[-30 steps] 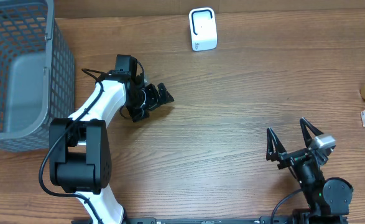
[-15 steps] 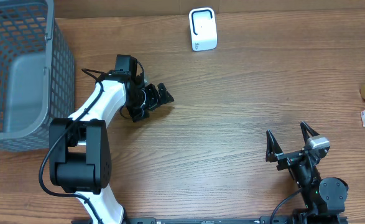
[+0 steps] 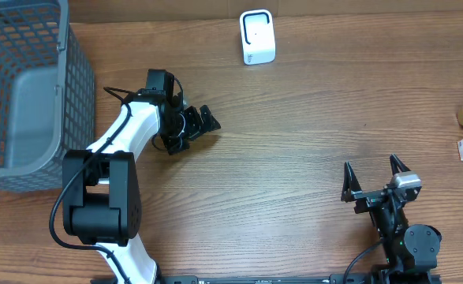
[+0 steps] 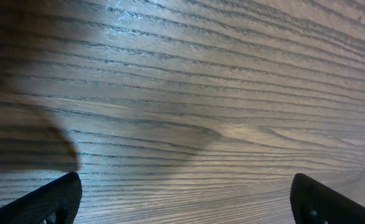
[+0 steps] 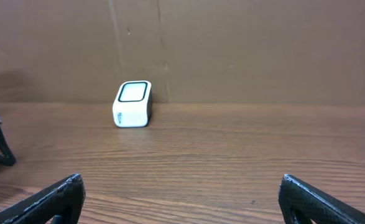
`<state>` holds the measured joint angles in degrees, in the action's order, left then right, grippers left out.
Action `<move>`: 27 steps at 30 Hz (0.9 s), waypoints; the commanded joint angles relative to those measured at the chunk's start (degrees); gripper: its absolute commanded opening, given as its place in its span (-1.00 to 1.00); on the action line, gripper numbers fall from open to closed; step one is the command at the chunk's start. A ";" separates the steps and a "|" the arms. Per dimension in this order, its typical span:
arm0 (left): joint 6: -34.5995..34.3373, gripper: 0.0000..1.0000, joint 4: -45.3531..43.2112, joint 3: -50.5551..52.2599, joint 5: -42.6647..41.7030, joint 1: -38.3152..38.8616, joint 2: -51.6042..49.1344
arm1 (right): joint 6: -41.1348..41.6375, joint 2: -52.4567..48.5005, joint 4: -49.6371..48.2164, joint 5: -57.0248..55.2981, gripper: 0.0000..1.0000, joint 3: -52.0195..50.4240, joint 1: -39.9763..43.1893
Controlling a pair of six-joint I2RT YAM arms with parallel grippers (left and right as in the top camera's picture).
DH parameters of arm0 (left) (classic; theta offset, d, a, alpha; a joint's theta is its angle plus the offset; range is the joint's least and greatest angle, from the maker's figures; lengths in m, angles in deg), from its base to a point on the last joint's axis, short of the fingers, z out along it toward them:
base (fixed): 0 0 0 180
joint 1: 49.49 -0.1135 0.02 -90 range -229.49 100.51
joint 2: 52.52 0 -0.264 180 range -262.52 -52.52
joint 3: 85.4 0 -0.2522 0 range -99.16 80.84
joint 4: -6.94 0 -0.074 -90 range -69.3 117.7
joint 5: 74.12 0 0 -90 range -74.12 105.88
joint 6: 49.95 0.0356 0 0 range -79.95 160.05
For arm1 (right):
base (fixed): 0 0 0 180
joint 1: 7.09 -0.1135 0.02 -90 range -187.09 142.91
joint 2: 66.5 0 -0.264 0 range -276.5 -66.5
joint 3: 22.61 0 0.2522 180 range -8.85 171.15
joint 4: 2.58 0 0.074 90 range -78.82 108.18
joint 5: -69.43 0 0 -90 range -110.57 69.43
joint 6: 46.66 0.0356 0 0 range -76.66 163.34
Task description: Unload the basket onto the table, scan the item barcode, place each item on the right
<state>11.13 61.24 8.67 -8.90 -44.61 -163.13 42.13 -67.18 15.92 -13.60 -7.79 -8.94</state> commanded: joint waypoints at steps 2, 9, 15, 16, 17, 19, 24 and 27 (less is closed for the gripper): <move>0.61 1.00 -0.09 -0.85 0.20 0.39 1.60 | -7.13 0.57 -0.09 -0.96 1.00 -0.57 0.37; 0.61 1.00 -0.07 -0.85 0.20 0.39 1.60 | -9.53 0.57 -0.09 -1.11 1.00 -0.57 0.37; 0.61 1.00 -0.09 -0.85 0.20 0.39 1.60 | -9.29 0.57 -0.09 -1.18 1.00 -0.57 0.37; 0.61 1.00 -0.07 -0.85 0.20 0.39 1.60 | -8.81 0.57 -0.07 -1.18 1.00 -0.57 0.44; 0.61 1.00 -0.07 -0.85 0.20 0.39 1.60 | -7.23 0.57 -0.02 -1.64 1.00 -0.57 0.61; 0.61 1.00 -0.09 -0.85 0.20 0.39 1.60 | -4.48 0.57 0.09 -2.58 1.00 -0.57 0.94; 0.61 1.00 -0.09 -0.85 0.20 0.39 1.60 | -3.30 0.57 0.11 -2.86 1.00 -0.57 1.27; 0.61 0.99 -0.09 -0.85 0.22 0.39 1.60 | -3.76 0.57 0.13 -3.39 1.00 -0.57 1.27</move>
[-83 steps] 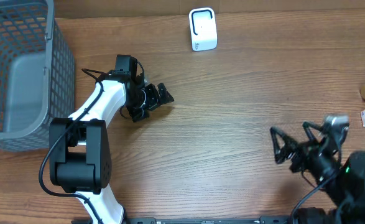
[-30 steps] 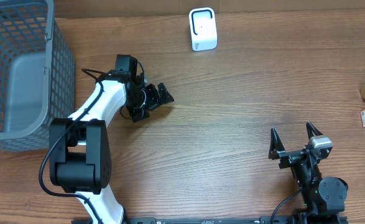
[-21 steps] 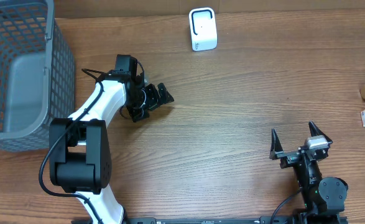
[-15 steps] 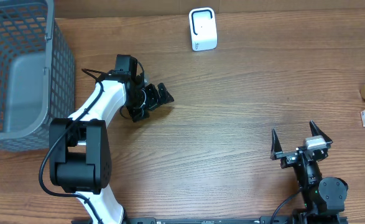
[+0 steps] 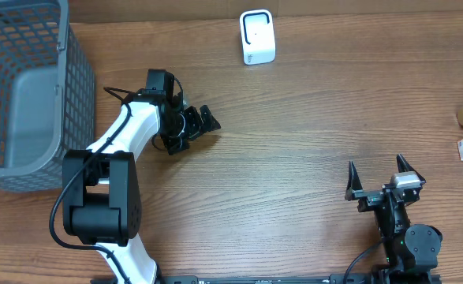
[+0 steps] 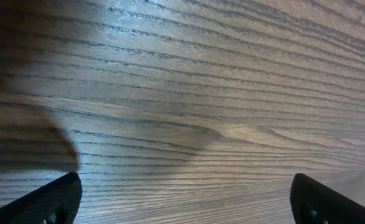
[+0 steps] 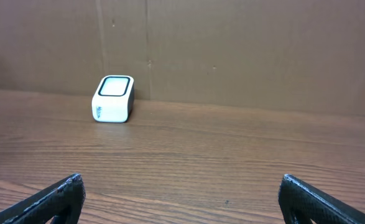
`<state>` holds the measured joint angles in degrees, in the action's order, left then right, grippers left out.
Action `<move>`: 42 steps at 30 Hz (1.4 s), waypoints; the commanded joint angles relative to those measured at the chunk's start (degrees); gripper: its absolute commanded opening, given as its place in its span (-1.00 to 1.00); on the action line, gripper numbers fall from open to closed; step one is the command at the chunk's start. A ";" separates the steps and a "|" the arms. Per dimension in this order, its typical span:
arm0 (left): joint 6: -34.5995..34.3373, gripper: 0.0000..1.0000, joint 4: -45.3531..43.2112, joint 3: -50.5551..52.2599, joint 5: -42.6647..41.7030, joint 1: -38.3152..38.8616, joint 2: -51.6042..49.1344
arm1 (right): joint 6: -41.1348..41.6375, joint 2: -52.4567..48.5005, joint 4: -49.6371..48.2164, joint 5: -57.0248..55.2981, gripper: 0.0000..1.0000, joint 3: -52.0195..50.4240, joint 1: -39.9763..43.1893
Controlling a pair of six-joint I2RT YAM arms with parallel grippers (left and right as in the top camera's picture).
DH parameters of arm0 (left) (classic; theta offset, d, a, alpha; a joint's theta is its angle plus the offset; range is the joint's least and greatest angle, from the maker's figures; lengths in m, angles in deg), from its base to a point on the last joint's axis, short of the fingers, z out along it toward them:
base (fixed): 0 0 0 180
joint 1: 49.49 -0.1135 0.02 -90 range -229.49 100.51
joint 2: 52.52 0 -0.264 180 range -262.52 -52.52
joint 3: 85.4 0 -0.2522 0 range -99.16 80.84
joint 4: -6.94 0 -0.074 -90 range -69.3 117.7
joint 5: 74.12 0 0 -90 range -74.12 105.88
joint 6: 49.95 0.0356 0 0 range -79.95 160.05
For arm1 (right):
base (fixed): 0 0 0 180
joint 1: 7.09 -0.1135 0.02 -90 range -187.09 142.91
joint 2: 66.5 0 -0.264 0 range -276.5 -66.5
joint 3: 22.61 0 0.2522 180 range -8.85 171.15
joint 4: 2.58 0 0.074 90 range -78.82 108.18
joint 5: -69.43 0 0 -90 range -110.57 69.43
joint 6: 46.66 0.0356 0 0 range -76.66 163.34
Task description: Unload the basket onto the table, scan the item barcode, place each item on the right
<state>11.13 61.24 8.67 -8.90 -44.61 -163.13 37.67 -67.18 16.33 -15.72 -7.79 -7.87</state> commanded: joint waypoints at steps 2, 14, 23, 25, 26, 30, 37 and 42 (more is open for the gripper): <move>0.61 1.00 -0.09 -0.85 0.22 0.39 1.60 | 0.63 0.57 -0.26 -1.84 1.00 -0.57 0.20; 0.61 1.00 -0.07 -0.85 1.42 0.39 1.60 | -1.84 0.52 -0.52 -0.74 1.00 -0.57 0.15; 0.61 1.00 -0.09 -0.85 1.44 0.39 1.60 | -1.84 0.52 -0.52 -0.74 1.00 -0.57 0.15; 0.61 1.00 -0.07 -0.85 1.44 0.39 1.60 | -1.84 0.52 -0.52 -0.74 1.00 -0.57 0.15; 0.61 0.99 -0.07 -0.85 1.44 0.39 1.60 | -1.84 0.52 -0.52 -0.74 1.00 -0.57 0.15; 0.61 1.00 -0.09 -0.85 1.42 0.39 1.60 | -1.84 0.52 -0.52 -0.74 1.00 -0.57 0.15; 2.10 1.00 1.01 -0.85 1.79 0.28 1.60 | -1.84 0.52 -0.52 -0.74 1.00 -0.57 0.15; 2.89 0.99 0.52 -0.85 -3.15 0.90 1.81 | -1.84 0.52 -0.52 -0.74 1.00 -0.57 0.15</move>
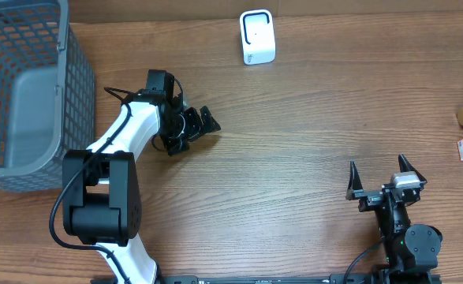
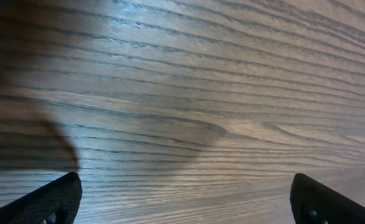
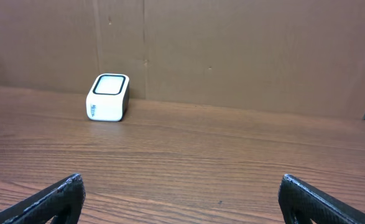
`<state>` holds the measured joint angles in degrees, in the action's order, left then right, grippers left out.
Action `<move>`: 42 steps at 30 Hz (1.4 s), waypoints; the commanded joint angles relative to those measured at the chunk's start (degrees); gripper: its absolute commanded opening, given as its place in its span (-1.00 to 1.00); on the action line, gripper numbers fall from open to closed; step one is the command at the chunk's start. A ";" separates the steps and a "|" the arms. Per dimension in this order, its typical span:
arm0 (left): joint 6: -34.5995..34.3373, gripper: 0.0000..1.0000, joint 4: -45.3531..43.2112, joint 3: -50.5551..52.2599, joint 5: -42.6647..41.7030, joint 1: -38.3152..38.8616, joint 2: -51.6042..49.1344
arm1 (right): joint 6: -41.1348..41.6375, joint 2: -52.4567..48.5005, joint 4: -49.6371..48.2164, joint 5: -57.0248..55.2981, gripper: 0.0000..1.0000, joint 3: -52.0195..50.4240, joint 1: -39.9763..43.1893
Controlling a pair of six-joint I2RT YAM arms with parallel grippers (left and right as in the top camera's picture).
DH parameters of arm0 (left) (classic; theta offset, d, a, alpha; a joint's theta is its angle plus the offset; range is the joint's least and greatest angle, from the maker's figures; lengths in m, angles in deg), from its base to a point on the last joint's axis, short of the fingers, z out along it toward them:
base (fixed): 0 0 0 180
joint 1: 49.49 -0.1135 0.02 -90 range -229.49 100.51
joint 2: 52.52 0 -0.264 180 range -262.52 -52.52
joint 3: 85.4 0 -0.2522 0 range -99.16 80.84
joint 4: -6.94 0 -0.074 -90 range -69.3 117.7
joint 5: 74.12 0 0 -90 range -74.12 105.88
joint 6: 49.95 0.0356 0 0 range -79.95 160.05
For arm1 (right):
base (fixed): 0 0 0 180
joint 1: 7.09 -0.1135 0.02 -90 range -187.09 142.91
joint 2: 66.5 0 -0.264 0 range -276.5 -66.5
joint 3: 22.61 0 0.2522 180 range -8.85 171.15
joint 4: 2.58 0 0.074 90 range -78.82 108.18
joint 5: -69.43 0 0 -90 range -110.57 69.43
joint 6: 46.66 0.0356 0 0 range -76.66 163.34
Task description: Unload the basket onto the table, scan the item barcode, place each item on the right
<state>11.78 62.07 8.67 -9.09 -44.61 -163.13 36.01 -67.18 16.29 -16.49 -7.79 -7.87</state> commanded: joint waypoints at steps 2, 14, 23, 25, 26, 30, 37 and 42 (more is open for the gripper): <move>6.88 1.00 -0.87 -0.85 -2.93 1.68 3.15 | -0.17 0.52 -0.48 0.02 1.00 -0.57 0.15; 21.75 1.00 -1.22 4.66 9.11 5.29 28.50 | -0.17 0.52 -0.48 0.02 1.00 -0.57 0.15; 27.04 1.00 -10.34 26.51 9.70 4.92 57.18 | -0.17 0.52 -0.50 0.02 1.00 -0.57 0.15; 27.04 1.00 -11.93 31.87 10.14 4.24 65.57 | -0.17 0.52 -0.48 0.02 1.00 -0.57 0.15; 27.02 1.00 -12.24 33.57 10.14 3.93 68.65 | -0.17 0.52 -0.48 0.02 1.00 -0.57 0.15; 27.04 0.99 -12.31 40.57 10.29 2.08 84.19 | -0.17 0.52 -0.50 0.02 1.00 -0.57 0.15; 26.97 0.99 -12.96 47.25 10.40 1.46 95.82 | -0.17 0.52 -0.48 0.02 1.00 -0.57 0.15; 27.02 1.00 -17.44 53.13 11.87 -0.81 99.65 | -0.17 0.52 -0.48 0.02 1.00 -0.57 0.15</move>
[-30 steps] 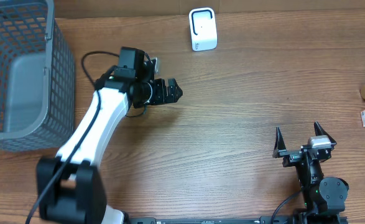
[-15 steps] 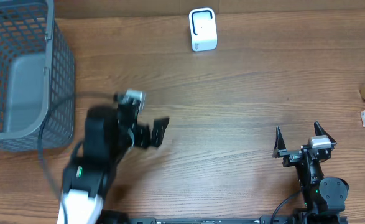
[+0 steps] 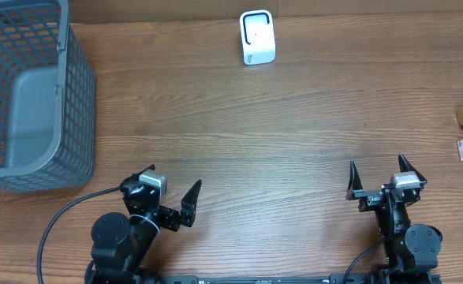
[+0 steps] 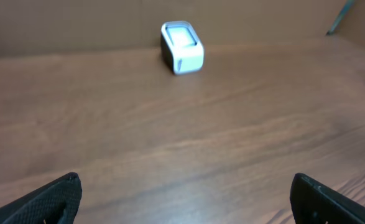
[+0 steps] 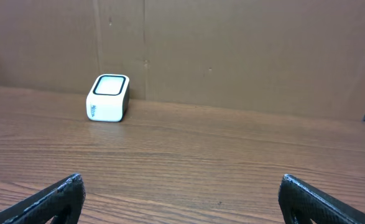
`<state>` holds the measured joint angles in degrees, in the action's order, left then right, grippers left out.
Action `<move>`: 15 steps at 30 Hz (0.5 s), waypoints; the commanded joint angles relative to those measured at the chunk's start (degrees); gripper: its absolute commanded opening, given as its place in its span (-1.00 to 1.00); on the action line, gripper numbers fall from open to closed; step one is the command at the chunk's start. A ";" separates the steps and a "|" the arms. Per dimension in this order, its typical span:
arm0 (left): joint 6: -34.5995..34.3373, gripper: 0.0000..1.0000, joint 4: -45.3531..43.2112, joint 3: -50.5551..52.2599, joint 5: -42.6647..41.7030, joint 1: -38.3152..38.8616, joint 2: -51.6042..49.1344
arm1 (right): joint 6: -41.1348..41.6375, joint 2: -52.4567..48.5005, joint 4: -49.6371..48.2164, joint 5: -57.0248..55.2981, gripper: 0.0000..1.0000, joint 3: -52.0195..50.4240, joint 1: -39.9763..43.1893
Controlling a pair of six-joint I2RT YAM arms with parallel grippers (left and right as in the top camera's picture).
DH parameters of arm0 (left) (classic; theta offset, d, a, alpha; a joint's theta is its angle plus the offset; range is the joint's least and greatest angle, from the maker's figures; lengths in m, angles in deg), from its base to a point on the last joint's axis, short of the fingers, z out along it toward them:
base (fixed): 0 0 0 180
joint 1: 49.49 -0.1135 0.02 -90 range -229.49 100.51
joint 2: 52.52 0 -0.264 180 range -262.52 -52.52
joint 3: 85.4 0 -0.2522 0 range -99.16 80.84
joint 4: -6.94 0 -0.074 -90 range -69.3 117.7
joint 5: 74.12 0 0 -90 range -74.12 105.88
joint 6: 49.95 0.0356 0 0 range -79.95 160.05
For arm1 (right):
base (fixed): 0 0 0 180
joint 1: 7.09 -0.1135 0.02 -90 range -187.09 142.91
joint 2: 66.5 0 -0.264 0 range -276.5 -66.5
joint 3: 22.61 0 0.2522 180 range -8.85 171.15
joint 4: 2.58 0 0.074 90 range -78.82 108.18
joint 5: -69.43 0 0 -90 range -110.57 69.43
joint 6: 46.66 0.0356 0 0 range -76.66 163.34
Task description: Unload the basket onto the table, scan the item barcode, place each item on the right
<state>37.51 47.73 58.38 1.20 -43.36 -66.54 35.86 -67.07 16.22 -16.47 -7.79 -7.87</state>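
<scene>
The white scanner (image 3: 257, 37) stands at the table's far edge; it also shows as the scanner (image 4: 182, 38) in the left wrist view and the scanner (image 5: 107, 98) in the right wrist view. A brown-capped item and an orange-and-white packet lie at the right edge. My left gripper (image 3: 173, 180) sits open at the front left, nothing between its fingers (image 4: 51, 202). My right gripper (image 3: 377, 175) sits open at the front right, also holding nothing, its fingers (image 5: 55, 202) wide apart.
A grey mesh basket (image 3: 73, 102) fills the far left corner. A brown cardboard wall (image 5: 232, 50) stands behind the scanner. The wooden tabletop (image 3: 278, 134) lies between both grippers and the scanner.
My left arm was stretched out beside the basket with its gripper facing down at the wood. Now it is folded back at the front left, facing the scanner. The right arm has not moved.
At first the left gripper hung open over the wood near the basket, and the right gripper sat open at the front right. The right gripper then stood slightly further right and stayed there. The left held its place until it came back to the front edge.
</scene>
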 commanded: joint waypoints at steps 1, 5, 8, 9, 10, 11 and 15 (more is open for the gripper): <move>1.27 0.99 -4.59 4.48 1.57 -2.58 3.91 | -0.02 0.42 -0.44 0.00 1.00 -0.57 0.15; 1.01 1.00 -10.73 9.16 1.66 -5.88 8.44 | -0.02 0.42 -0.44 0.00 1.00 -0.57 0.15; -0.52 1.00 -13.31 11.56 2.12 -8.17 11.19 | -0.02 0.42 -0.44 0.00 1.00 -0.57 0.15; -1.86 0.99 -14.93 12.74 3.13 -8.98 12.39 | -0.02 0.42 -0.44 0.00 1.00 -0.57 0.15; -2.62 1.00 -16.02 13.51 3.82 -9.31 13.11 | -0.02 0.42 -0.42 0.00 1.00 -0.57 0.15; -3.50 1.00 -17.70 14.58 4.87 -9.44 13.92 | -0.02 0.42 -0.44 0.00 1.00 -0.57 0.15; -5.92 1.00 -24.96 18.62 6.36 -9.44 13.84 | -0.02 0.42 -0.44 0.00 1.00 -0.57 0.15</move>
<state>34.58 25.67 74.18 5.40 -52.54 -53.47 35.84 -67.07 16.20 -16.42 -7.79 -7.87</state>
